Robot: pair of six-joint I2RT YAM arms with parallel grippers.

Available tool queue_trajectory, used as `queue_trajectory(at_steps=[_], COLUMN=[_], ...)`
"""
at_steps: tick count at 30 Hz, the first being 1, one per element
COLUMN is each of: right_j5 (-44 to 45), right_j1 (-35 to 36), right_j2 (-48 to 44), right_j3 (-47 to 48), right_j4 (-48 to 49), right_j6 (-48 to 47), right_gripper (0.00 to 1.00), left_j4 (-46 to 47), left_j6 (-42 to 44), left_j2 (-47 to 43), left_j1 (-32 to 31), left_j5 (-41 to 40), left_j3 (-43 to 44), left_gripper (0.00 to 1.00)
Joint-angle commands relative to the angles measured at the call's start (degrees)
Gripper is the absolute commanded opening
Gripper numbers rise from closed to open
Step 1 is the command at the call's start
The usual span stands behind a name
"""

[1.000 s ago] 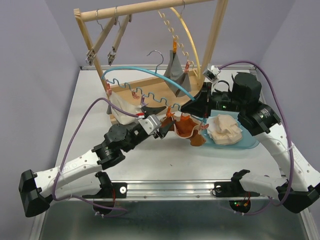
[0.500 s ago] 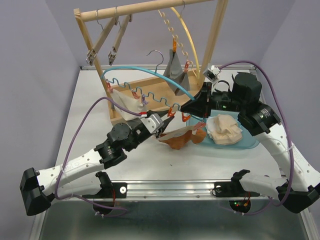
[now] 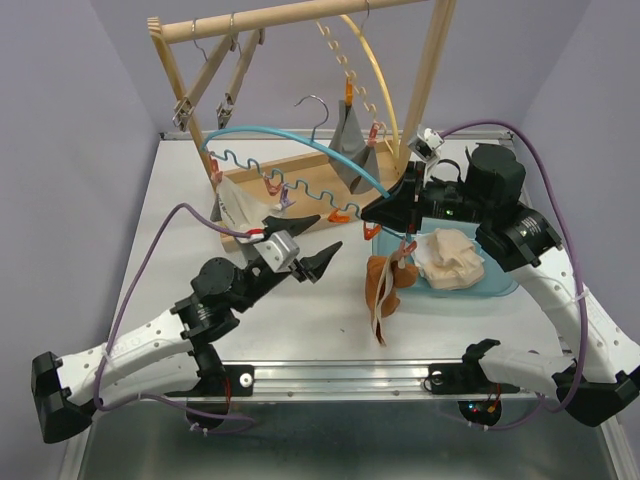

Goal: Remove the underwear clipped to the hanger
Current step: Remove the underwear from the clothesline.

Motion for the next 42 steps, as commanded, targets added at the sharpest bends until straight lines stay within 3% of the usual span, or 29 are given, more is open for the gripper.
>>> queue_trajectory(at_steps=[1, 7, 14, 21, 26, 33, 42], right_j5=[0.5, 2.6, 7.4, 13.5, 15.0, 15.1, 14.8], right_j1=[-0.3, -0.2, -0.3, -0.2, -0.1, -0.2, -0.2], right_j2=[-0.7, -0.2, 1.3, 2.8, 3.3, 3.6, 3.3], right_j3=[1.7, 1.0, 0.7, 0.4, -0.1, -0.8, -1.4], right_j4=[7.2, 7.3, 7.9, 8.9, 9.5, 10.1, 10.5], right_j6=[-1.5, -2.6, -2.4, -0.2, 0.8, 1.6, 1.7], right_gripper=[0.01, 0.01, 0.01, 0.01, 0.01, 0.00, 0.00], left_j4=[3.5, 2.0, 3.2, 7.7, 12.5, 19.2, 22.5], left_j6=[-5.0, -9.4, -16.6, -14.0, -9.3, -9.6, -7.7], left_j2=[-6.1, -10.5, -7.3, 2.5, 11.1, 24.1, 32.8], left_j1=[-0.1, -0.2, -3.5, -17.6, -23.5, -24.2, -23.9], left_j5=[-2.4, -3.0, -3.1, -16.8, -28.2, -36.3, -41.3], left_j3=[-2.8, -5.7, -5.1, -1.3, 2.4, 7.9, 15.1], left_gripper=[0.73, 0.76, 0.76, 0.76, 0.77, 0.77, 0.76])
